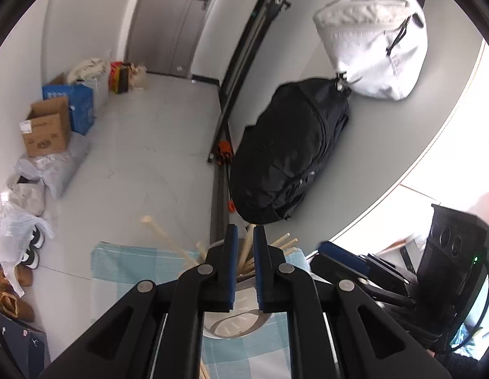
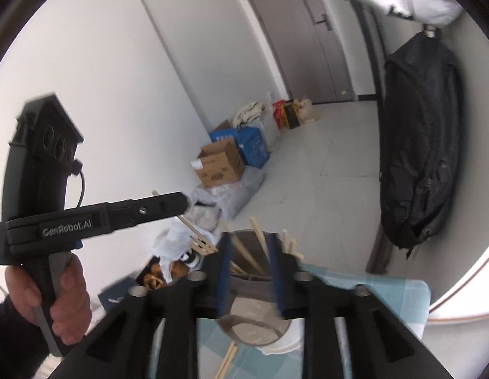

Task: Organize utensils
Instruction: 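Open both tools to release the chopsticks into the holder compartments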

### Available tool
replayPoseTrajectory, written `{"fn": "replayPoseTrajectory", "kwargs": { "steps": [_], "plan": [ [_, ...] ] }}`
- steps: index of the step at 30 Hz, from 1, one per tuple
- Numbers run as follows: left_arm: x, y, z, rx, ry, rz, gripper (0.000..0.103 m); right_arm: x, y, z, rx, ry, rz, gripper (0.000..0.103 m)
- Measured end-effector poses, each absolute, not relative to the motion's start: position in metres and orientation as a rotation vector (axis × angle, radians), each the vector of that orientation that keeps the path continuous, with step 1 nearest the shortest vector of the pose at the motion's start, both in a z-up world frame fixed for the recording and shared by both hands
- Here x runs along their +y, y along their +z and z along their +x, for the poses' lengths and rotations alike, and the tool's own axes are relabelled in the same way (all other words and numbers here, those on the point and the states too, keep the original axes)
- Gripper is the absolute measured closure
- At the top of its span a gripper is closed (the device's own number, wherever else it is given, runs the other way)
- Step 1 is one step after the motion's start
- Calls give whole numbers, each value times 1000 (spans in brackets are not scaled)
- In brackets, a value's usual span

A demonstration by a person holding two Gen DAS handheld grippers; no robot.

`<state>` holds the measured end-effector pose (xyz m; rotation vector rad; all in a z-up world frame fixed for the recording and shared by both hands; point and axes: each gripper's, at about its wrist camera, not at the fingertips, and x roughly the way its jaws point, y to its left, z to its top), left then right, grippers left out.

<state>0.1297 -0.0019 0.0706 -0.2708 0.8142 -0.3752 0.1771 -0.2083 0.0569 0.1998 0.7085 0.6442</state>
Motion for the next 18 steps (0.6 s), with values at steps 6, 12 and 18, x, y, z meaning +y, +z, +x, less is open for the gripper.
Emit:
{"fn": "replayPoseTrajectory", "kwargs": {
  "steps": [6,12,18],
  "plan": [
    [8,82,103,753,-277,-266,53,-222,64,146,673,631,246,56],
    [13,79,78,726,-182,-241,43,-226,66,112,634,624,264,43],
    [18,72,58,708,-127,-239,40,-230,60,89,619,609,274,30]
  ]
}}
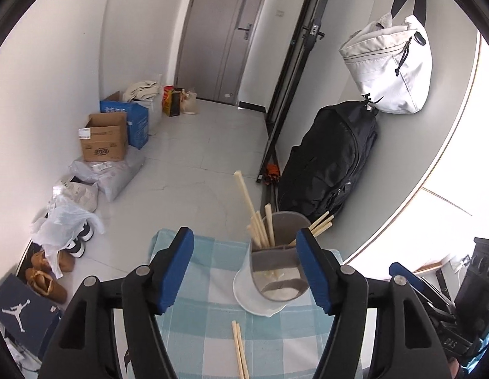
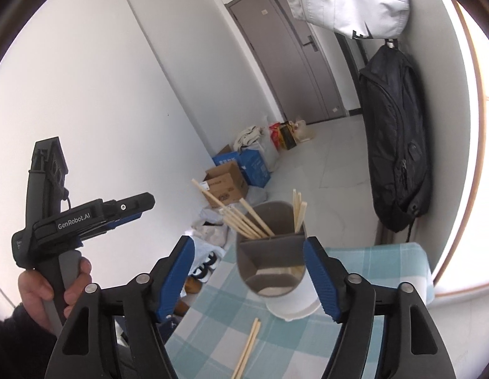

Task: Organize utensils
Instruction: 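Open both tools to release the chopsticks into the holder compartments, then move both open tools down to the last chopsticks on the cloth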

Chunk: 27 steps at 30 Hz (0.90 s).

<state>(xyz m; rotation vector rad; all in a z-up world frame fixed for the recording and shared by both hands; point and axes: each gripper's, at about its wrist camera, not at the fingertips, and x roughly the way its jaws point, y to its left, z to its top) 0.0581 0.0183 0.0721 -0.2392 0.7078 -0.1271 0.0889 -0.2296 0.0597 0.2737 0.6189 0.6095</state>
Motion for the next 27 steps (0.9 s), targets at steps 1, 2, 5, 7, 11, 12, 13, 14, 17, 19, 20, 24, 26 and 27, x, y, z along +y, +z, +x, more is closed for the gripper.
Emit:
{"fn": "replayPoseTrajectory", "kwargs": {
  "steps": [1,2,5,7,11,12,13,14,17,19,20,24,26,27],
  "plan": [
    [19,69,55,708,-118,-243,39,-229,59,85,616,607,273,27],
    [19,67,53,709,-110,-245,39,-231,58,83,611,604,273,22],
    [19,58,44,714,-89,-247,34,-230,55,72,586,601,274,16],
    [18,51,38,711,-74,-236,32,-228,51,67,581,599,267,12],
    [18,41,27,715,-64,-224,32,-224,41,56,588,602,259,9],
    [19,39,25,714,-64,-228,32,-222,38,54,592,600,253,9],
    [20,36,22,713,-56,-231,32,-221,35,53,597,601,248,8],
    [20,33,20,713,-52,-231,32,-219,32,51,600,603,243,8],
    [22,24,17,717,-38,-229,31,-215,22,47,615,599,225,7],
    [24,17,15,718,-22,-224,29,-211,14,46,634,594,201,7],
    [25,12,13,721,-16,-227,27,-209,11,46,643,592,190,7],
    [34,-11,11,741,6,-255,26,-199,-8,46,699,587,152,7],
    [37,-23,11,757,17,-252,26,-193,-19,47,733,587,131,7],
    [39,-29,11,766,24,-248,26,-188,-26,49,760,586,113,7]
  ]
}}
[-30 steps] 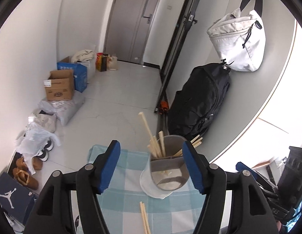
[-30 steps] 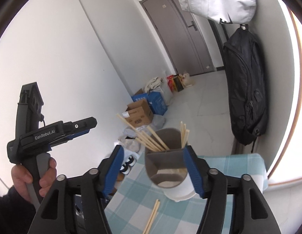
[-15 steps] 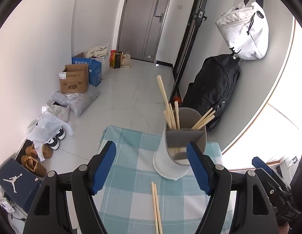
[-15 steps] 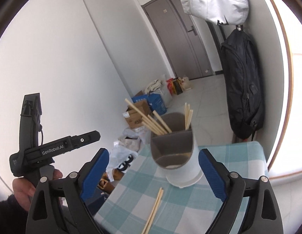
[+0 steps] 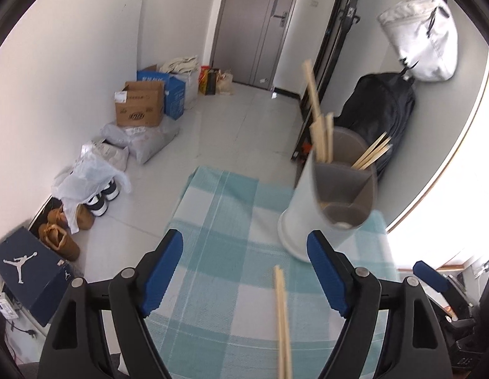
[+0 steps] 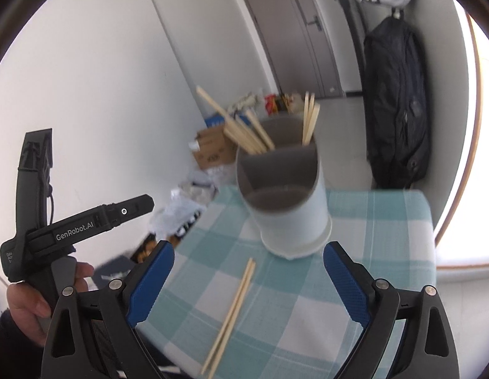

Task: Organize utensils
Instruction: 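Move both open tools down to the last chopsticks on the cloth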

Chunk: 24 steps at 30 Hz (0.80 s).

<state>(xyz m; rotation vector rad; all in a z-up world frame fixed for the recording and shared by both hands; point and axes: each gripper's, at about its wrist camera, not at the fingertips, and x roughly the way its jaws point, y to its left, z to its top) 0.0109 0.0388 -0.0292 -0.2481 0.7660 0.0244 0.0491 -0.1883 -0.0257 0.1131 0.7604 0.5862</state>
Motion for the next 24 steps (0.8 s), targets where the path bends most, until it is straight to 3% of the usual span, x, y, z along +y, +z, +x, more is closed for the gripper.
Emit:
{"fn": "replayPoseTrajectory", "kwargs": {
  "steps": [5,6,8,11,24],
  "plan": [
    [52,-51,12,804,39,-251,26,-171,-56,58,879,585,62,9],
    [54,-53,11,805,45,-249,26,-166,-64,62,914,582,53,11],
    [60,-56,12,817,61,-244,26,-160,-76,66,968,578,37,25],
    [70,-59,15,854,56,-271,26,-148,-94,75,1063,569,17,34],
    [111,-65,12,889,110,-431,26,-98,-129,86,1176,523,-259,51]
  ]
}}
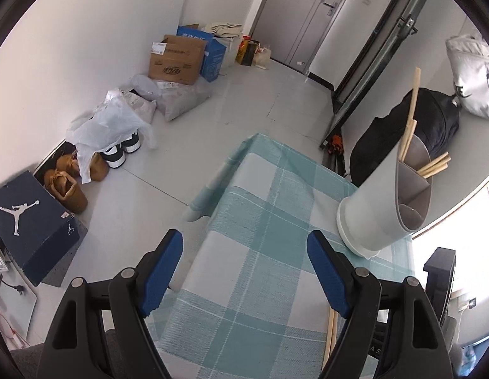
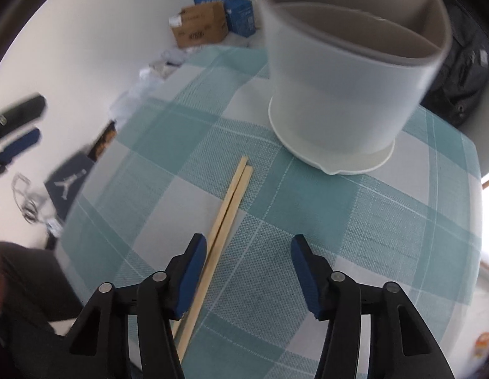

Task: Organize utensils
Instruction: 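Move both open tools down to the last chopsticks on the cloth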

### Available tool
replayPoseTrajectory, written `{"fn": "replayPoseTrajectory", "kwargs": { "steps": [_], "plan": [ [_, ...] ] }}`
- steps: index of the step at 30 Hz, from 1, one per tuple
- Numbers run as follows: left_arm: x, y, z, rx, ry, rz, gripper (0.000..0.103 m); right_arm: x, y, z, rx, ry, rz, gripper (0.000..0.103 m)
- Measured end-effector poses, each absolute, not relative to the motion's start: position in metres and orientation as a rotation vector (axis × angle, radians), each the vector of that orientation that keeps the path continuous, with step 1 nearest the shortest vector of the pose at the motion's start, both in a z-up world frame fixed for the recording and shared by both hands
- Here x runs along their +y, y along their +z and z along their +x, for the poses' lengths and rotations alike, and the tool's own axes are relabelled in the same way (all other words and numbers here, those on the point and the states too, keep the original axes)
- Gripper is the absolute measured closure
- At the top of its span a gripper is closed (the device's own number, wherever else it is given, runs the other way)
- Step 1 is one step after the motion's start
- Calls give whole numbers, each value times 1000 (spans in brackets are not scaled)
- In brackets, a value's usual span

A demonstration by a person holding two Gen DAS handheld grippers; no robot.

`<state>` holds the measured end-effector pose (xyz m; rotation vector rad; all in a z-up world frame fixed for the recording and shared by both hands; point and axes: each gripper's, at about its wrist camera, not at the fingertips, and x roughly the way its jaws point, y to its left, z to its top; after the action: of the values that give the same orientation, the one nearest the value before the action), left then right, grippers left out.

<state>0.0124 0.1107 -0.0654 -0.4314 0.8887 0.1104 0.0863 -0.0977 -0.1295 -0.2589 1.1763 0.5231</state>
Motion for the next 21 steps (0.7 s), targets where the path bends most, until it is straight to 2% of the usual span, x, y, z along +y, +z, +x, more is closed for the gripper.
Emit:
{"fn": "replayPoseTrajectory", "kwargs": {
  "steps": [3,4,7,11,21],
  "plan": [
    [115,-67,13,893,116,-440,26,-94,-128,87,1181,517,-270,57],
    [115,-68,13,898,117,-440,26,-93,-129,88,1189,516,-269,63],
    [117,-69,13,908,111,-451,26,-91,-125,93,1194,516,-275,65],
    [121,-68,12,908,106,-467,26,-91,-119,98,1200,503,-250,75],
    [124,-69,13,922,90,-490,26,-91,-122,99,1213,466,-262,74]
  ]
}}
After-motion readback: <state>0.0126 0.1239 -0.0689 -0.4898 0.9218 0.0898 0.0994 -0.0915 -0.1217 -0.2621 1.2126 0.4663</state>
